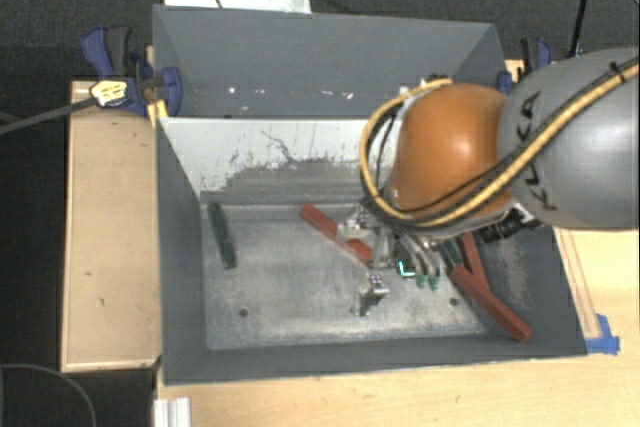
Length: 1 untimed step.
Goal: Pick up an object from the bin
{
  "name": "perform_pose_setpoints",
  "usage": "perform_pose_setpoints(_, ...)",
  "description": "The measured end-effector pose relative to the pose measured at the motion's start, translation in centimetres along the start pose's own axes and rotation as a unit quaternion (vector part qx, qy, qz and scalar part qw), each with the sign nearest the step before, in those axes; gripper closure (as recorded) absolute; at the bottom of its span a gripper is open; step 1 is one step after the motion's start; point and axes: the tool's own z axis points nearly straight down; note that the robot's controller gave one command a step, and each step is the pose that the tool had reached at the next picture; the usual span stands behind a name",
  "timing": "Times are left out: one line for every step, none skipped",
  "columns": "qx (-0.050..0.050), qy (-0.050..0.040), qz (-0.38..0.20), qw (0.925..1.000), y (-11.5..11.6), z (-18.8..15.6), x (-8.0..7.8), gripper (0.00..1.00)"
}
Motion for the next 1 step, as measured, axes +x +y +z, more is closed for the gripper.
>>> perform_pose_setpoints(0.0, -0.0038, 0.002, 1.0, -0.04, -0.34, -0.18, 0.0)
